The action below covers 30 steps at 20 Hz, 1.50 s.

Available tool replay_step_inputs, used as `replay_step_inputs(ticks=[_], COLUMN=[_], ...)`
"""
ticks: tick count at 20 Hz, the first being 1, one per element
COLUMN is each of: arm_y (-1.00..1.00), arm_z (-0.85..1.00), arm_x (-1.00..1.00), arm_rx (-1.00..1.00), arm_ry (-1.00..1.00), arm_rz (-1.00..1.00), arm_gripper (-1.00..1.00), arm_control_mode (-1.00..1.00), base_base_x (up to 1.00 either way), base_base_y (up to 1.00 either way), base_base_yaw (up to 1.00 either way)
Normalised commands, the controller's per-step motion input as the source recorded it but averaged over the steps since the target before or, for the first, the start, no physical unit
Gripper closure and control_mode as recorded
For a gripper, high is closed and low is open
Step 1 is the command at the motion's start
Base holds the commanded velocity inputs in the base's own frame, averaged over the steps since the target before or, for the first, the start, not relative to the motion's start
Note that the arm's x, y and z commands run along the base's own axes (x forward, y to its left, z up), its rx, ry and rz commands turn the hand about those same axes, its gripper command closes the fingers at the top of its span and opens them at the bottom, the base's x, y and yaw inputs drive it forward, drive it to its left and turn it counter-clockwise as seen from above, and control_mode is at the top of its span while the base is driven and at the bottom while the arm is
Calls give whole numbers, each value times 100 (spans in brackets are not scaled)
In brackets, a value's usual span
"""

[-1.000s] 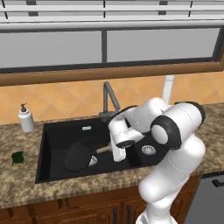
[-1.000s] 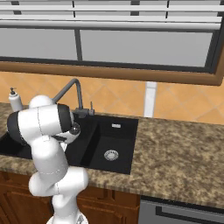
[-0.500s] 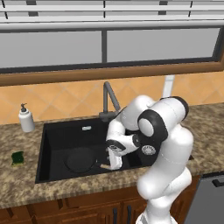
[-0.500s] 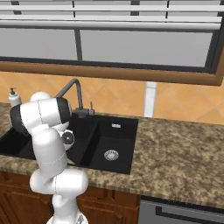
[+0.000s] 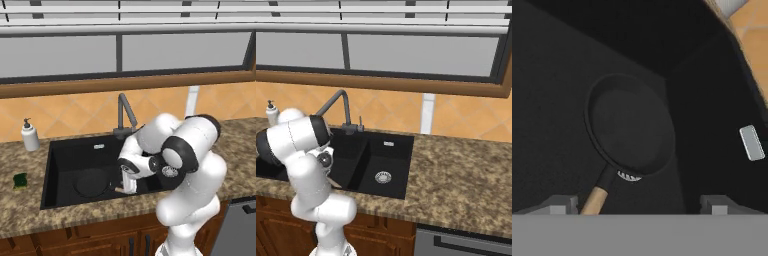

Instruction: Pick the pan and sponge and place them into the sink. Then turn on the water.

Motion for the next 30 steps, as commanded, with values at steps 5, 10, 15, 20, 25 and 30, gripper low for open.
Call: replay_step_inputs(ticks=[5,10,15,20,25,30], arm_y=[-2,-5,23,90,100,100], arm_z=[100,100,100,100,100,100], arm_x=[-30,-37,-31,-22,-23,-9], arm_rx=[0,0,0,-11,-22,-20], arm_ry=[0,0,0,0,10,12], arm_rz=[0,0,0,3,8,10], arm_gripper=[-100,-100,-100,-100,-100,-100], arm_control_mode=[-100,-100,-100,-100,-100,-100], base_base_x=[0,0,0,0,0,0], base_base_y=[0,0,0,0,0,0], base_base_yaw=[0,0,0,0,0,0])
